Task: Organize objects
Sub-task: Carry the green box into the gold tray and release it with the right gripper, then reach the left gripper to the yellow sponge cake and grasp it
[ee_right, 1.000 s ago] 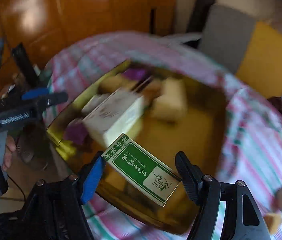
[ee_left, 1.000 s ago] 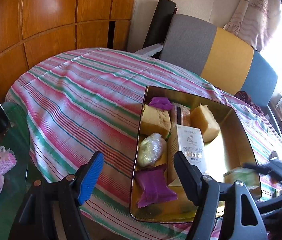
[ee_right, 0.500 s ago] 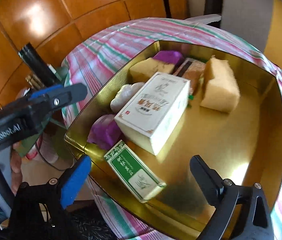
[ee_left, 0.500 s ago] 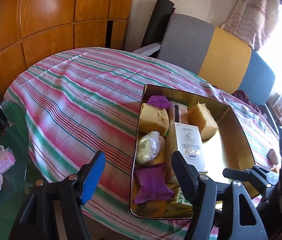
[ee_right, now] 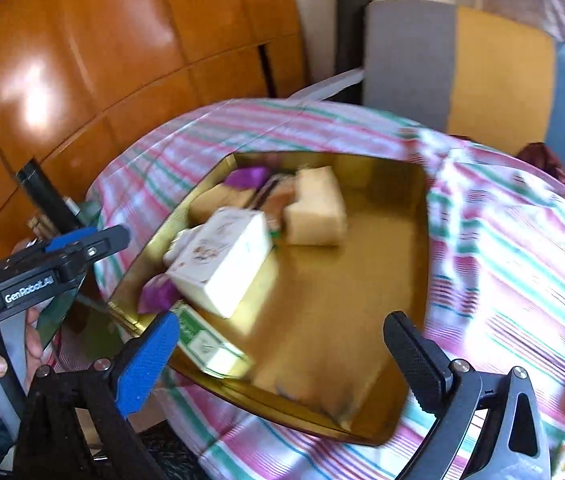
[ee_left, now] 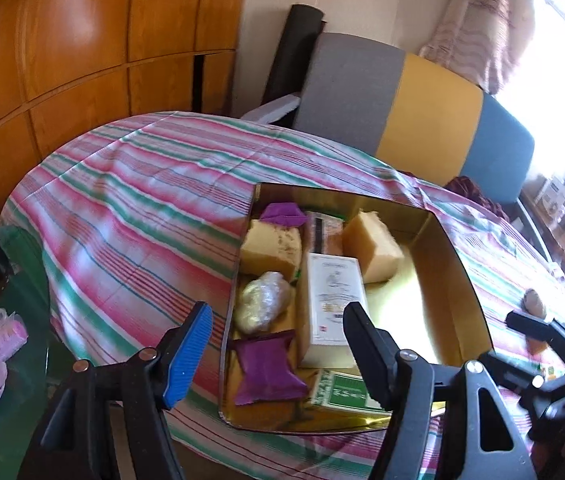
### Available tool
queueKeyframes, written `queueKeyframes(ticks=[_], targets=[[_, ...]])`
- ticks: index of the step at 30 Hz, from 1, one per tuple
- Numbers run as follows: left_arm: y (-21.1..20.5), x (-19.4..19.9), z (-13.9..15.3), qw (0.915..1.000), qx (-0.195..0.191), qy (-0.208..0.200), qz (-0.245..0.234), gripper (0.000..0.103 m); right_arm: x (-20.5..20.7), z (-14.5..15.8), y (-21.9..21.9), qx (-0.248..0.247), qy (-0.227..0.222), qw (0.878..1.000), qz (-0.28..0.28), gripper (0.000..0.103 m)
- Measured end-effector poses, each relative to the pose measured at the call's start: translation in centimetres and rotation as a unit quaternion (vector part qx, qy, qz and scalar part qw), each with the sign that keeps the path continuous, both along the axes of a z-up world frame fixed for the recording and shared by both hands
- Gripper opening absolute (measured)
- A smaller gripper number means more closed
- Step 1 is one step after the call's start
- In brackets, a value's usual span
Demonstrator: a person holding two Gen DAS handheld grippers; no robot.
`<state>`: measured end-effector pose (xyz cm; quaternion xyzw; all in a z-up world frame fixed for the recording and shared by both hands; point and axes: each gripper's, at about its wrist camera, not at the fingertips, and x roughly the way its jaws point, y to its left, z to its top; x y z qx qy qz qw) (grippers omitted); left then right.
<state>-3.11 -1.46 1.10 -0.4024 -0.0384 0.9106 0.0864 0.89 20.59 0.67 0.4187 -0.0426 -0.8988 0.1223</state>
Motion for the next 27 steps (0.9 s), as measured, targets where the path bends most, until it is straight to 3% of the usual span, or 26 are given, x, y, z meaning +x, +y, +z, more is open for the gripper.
queueKeyframes(ticks=[11, 17, 21, 25, 27], targets=[[4.6, 1.0, 0.8, 0.9979, -0.030, 0.013, -0.055, 0.068, 3.5, 1.1, 11.3, 0.012, 0.006, 0.991, -0.134, 0.103], [8.5, 1.3, 1.4, 0.9934, -0.043, 0.020, -0.105, 0.066, 5.9, 2.1, 19.1, 0.064, 0.008, 0.971, -0.231, 0.103], [11.3, 1.4, 1.7, 0.9887, -0.044, 0.025, -0.141, 0.065, 8.1, 2.9, 25.5, 0.087, 0.023, 0.941, -0.327, 0.103], [14.6, 1.4, 1.7, 0.9832, -0.049, 0.020, -0.174, 0.063, 11.0, 2.5, 31.2, 0.113, 0.039, 0.893, -0.434, 0.103], [16.4, 1.5, 1.7, 0.9788, -0.054, 0.017, -0.197, 0.056, 12.8, 2.1, 33.7, 0.097, 0.041, 0.869, -0.484, 0.103]])
